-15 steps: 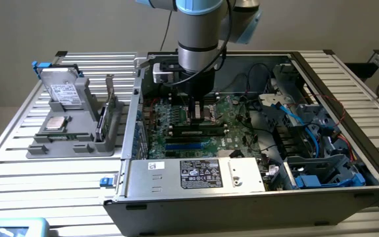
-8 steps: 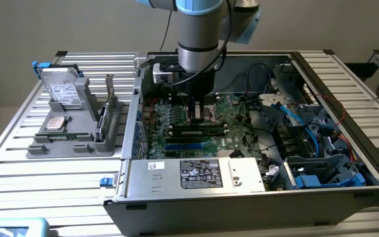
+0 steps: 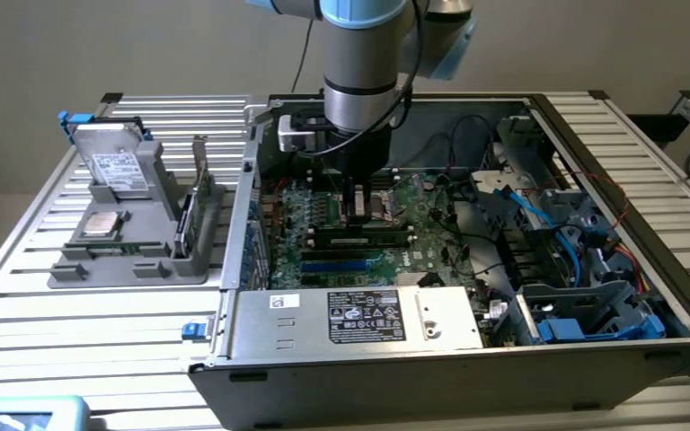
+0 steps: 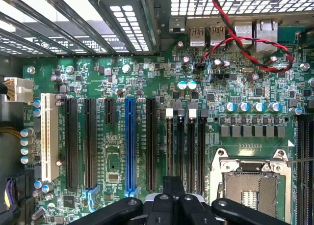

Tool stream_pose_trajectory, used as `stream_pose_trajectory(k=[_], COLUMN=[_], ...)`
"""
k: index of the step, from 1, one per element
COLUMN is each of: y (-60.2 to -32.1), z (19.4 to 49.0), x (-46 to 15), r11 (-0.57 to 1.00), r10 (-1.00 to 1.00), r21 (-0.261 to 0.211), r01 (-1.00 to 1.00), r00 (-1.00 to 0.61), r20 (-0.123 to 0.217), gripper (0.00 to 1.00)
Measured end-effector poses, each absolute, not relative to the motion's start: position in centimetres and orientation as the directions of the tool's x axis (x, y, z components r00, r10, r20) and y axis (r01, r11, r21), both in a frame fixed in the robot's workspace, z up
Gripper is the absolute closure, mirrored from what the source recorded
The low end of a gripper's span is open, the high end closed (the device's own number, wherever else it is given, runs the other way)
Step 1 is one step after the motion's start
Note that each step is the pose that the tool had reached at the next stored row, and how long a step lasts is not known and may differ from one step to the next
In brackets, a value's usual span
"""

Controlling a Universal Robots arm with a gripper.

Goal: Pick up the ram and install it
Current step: 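Press down the ram until it locks into place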

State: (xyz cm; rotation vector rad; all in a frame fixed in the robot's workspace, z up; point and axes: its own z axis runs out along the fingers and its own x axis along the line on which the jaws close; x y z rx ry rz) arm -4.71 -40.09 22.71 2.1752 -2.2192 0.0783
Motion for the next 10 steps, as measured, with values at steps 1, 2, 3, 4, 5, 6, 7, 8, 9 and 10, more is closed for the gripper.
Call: stream_pose_trajectory(k=[1,2,3,4,5,6,7,8,9,10], y=[-40.11,-40.20,-40.27,-40.33,-40.37,-40.38,-40.40,-40.42,-40.44,-40.46], z=[22.70,22.70,22.70,22.71,22.71,22.71,22.71,22.71,22.71,22.71], x=[-4.74,-4.74,-4.75,-4.76,-4.76,-4.76,-4.76,-4.76,-4.76,-4.76], r11=[0.020,0.019,0.020,0.020,0.020,0.020,0.020,0.020,0.020,0.020], r10=[-0.998,-0.998,-0.998,-0.998,-0.998,-0.999,-0.999,-0.999,-0.999,-0.999], r21=[-0.013,-0.013,-0.013,-0.012,-0.012,-0.012,-0.012,-0.012,-0.012,-0.012], r01=[-1.000,-1.000,-1.000,-1.000,-1.000,-1.000,-1.000,-1.000,-1.000,-1.000], r00=[-0.020,-0.020,-0.020,-0.020,-0.020,-0.021,-0.021,-0.020,-0.021,-0.020], r20=[0.056,0.054,0.053,0.052,0.051,0.051,0.049,0.049,0.048,0.046], gripper=[0.89,0.89,0.89,0.89,0.89,0.89,0.89,0.89,0.89,0.89])
